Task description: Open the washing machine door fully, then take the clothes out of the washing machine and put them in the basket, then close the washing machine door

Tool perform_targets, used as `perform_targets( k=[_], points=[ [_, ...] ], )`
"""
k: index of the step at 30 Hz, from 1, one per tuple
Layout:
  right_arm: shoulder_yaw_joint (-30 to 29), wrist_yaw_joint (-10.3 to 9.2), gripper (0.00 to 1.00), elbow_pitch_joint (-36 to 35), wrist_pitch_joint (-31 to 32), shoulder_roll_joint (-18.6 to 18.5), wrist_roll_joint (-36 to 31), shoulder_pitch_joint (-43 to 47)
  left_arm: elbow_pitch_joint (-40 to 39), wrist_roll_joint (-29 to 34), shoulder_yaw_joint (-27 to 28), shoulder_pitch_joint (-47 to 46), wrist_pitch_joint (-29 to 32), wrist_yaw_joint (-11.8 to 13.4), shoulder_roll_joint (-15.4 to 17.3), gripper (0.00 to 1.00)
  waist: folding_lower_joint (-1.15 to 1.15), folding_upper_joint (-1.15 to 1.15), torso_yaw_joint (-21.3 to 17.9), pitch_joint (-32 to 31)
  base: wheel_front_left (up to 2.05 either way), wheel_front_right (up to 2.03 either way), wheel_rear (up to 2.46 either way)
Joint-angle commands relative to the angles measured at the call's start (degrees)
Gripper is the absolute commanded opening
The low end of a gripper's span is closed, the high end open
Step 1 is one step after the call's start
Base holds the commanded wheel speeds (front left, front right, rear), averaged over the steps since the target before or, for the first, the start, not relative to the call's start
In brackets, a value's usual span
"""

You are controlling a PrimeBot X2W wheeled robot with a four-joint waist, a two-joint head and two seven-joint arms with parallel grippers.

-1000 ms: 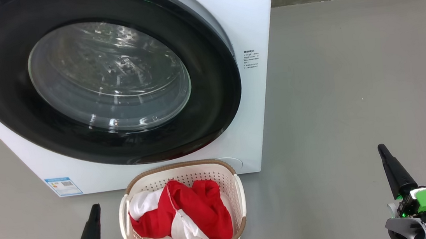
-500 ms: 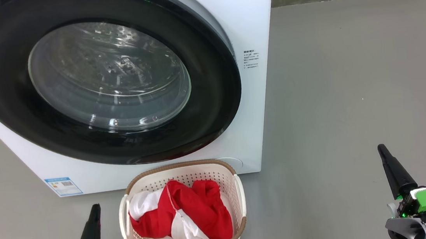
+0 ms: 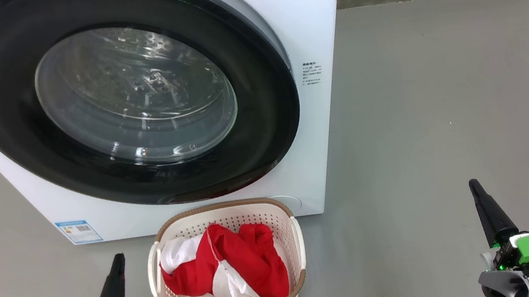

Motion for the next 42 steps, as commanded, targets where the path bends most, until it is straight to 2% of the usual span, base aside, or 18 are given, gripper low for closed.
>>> perform_targets(
  k=[1, 42],
  points=[
    [0.99, -0.04, 0.0, -1.61, 0.25, -0.31, 0.02, -2.38, -1.17, -0.38, 2.1, -2.23, 0.22, 0.02, 0.45, 0.0, 0.0, 0.0, 0.0, 0.0, 0.0, 0.0, 0.0],
    [0.59, -0.04, 0.0, -1.58, 0.57, -0.04, -0.31, -2.41, -1.17, -0.25, 2.26, -2.24, 0.35, 0.02, 0.35, 0.0, 0.0, 0.0, 0.0, 0.0, 0.0, 0.0, 0.0]
  ],
)
